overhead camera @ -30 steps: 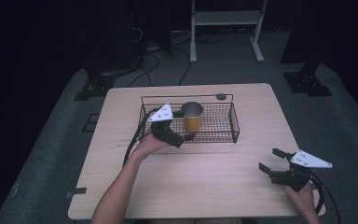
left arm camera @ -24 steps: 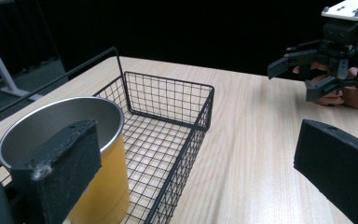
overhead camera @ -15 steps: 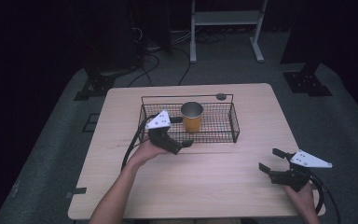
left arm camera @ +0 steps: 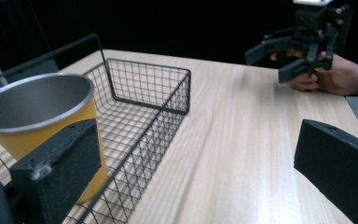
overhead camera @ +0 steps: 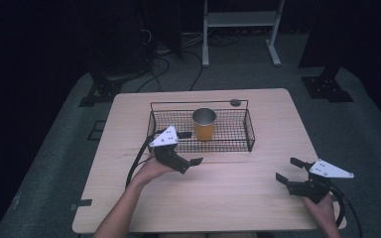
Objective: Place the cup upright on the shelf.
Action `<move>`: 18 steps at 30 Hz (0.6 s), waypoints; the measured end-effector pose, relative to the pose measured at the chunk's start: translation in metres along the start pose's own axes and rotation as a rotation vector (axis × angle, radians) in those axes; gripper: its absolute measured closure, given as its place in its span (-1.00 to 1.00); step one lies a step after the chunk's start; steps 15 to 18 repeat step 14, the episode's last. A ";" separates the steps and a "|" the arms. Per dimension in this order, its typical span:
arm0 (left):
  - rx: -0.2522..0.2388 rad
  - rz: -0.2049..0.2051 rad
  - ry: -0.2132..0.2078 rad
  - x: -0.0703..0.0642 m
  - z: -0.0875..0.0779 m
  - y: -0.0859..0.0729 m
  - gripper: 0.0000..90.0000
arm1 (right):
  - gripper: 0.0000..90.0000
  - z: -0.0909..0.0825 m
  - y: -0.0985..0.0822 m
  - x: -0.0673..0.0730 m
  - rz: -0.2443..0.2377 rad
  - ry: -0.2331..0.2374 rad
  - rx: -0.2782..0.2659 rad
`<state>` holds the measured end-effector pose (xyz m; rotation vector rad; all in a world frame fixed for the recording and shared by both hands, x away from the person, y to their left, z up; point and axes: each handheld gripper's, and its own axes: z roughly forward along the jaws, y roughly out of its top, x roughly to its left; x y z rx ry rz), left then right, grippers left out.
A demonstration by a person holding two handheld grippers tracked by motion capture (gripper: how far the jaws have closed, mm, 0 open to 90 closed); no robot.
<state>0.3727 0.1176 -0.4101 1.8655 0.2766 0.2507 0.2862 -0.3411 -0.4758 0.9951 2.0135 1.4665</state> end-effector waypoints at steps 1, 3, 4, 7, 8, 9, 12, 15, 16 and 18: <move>0.003 0.002 -0.002 -0.001 -0.001 -0.001 -1.00 | -0.72 0.000 0.000 0.000 0.000 0.000 0.000; -0.001 0.002 -0.003 -0.005 -0.003 -0.002 -1.00 | -0.72 0.000 0.000 0.000 0.002 0.001 -0.001; -0.003 0.003 -0.003 -0.006 -0.004 -0.003 -1.00 | -0.72 0.000 0.000 0.000 0.002 0.001 -0.001; -0.012 0.003 -0.001 -0.012 -0.008 -0.006 -1.00 | -0.72 0.000 0.000 0.000 0.000 0.001 -0.001; -0.007 0.009 0.001 -0.014 -0.009 -0.008 -1.00 | -0.72 0.000 0.000 0.000 0.002 0.001 0.000; -0.007 0.010 0.002 -0.016 -0.010 -0.009 -1.00 | -0.72 0.000 0.000 0.000 0.002 0.001 0.000; -0.025 0.014 0.000 -0.023 -0.014 -0.011 -1.00 | -0.72 -0.001 0.000 -0.001 0.009 0.004 -0.005; -0.028 0.014 -0.002 -0.024 -0.015 -0.011 -1.00 | -0.72 -0.001 0.000 -0.001 0.010 0.004 -0.006; -0.028 0.014 -0.002 -0.024 -0.015 -0.011 -1.00 | -0.72 -0.001 0.000 -0.001 0.010 0.004 -0.006; -0.028 0.014 -0.002 -0.024 -0.015 -0.011 -1.00 | -0.72 -0.001 0.000 -0.001 0.010 0.004 -0.006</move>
